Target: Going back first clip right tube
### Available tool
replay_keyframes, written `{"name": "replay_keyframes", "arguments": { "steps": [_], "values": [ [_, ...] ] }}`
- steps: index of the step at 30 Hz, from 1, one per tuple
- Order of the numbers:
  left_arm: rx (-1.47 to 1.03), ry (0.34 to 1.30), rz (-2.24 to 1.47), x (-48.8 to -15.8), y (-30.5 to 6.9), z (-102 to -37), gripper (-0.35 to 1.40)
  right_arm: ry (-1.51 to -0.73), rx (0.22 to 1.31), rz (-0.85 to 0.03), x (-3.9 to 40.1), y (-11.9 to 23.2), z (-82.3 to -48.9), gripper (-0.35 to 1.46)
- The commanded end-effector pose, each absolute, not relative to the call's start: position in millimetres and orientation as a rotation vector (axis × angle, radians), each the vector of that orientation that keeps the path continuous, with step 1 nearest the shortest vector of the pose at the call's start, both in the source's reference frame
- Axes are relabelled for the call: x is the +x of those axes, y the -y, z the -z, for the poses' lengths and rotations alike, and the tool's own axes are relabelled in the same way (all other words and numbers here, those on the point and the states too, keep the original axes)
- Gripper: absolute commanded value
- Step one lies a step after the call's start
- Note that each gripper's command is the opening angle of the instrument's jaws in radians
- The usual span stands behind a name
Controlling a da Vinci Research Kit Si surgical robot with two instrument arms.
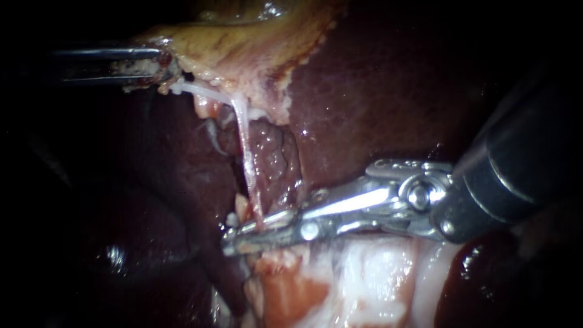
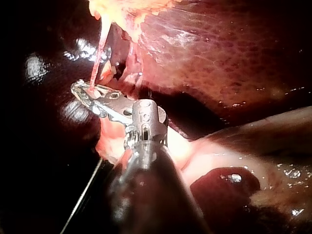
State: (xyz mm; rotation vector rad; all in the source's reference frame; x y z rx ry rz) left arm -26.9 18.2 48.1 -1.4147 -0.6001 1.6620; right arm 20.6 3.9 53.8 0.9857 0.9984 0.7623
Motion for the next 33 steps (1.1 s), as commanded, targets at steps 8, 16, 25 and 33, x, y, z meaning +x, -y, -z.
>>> {"name": "replay_keyframes", "arguments": {
  "steps": [8, 16, 25, 33],
  "values": [
    [-1.415, 0.6, -1.662, -26.9, -18.2, -48.1, -0.35, -1.007, 1.001, -0.75, 20.8, -3.5, -54.2, 0.07],
    [-1.415, 0.6, -1.662, -26.9, -18.2, -48.1, -0.35, -1.056, 0.966, -0.703, 21.6, -3.3, -54.6, 0.46],
    [-1.415, 0.6, -1.662, -26.9, -18.2, -48.2, -0.35, -1.109, 0.893, -0.602, 21.7, -2.8, -55.5, 0.46],
    [-1.415, 0.6, -1.662, -26.9, -18.2, -48.2, -0.35, -1.123, 0.628, -0.368, 21.0, -1.7, -58.5, 0.5]
  ]
}}
